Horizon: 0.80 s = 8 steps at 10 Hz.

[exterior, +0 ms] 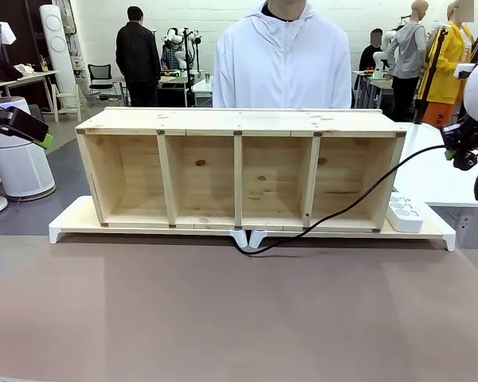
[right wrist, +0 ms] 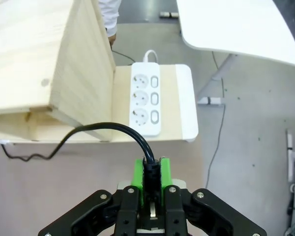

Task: Perform cable management.
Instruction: Pull the grasped Power Cable to the location of the Power Strip.

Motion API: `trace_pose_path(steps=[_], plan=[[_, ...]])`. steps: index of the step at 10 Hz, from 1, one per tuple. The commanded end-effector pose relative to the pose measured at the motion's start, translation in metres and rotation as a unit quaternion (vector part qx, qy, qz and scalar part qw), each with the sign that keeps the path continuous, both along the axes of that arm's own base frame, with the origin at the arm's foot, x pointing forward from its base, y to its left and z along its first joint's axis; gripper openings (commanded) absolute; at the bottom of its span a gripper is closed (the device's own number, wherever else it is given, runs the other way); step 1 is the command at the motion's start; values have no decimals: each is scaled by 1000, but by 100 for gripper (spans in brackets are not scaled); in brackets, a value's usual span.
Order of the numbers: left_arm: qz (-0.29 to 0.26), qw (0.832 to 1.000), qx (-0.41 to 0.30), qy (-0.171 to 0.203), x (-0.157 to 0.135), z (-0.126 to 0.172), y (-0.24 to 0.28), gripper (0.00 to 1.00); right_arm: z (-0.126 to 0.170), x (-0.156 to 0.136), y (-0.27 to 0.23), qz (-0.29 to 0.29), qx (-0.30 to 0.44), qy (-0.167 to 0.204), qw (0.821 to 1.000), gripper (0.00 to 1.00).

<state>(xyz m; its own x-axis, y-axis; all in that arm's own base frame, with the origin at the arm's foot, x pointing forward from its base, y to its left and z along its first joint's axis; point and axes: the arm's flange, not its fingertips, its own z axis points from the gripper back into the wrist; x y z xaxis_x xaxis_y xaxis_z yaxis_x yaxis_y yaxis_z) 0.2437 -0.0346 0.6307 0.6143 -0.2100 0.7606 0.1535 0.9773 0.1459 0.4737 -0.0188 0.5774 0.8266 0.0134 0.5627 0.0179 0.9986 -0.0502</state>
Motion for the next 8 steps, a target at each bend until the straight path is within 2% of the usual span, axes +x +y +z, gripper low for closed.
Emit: trace_pose_path(steps=[1,4,7,8], plan=[[0,1000,-1,-4,1,0,0,100,5,17,8,-20,4,9,1000,16],[0,1000,-1,-4,1,0,0,100,7,33,9,-39,6,27,999,16],[0,1000,-1,-4,1,0,0,100,15,25,10,-45,5,18,999,16],[0,1000,-1,-4,1,0,0,100,3,28,6,-24,8,30,999,16]])
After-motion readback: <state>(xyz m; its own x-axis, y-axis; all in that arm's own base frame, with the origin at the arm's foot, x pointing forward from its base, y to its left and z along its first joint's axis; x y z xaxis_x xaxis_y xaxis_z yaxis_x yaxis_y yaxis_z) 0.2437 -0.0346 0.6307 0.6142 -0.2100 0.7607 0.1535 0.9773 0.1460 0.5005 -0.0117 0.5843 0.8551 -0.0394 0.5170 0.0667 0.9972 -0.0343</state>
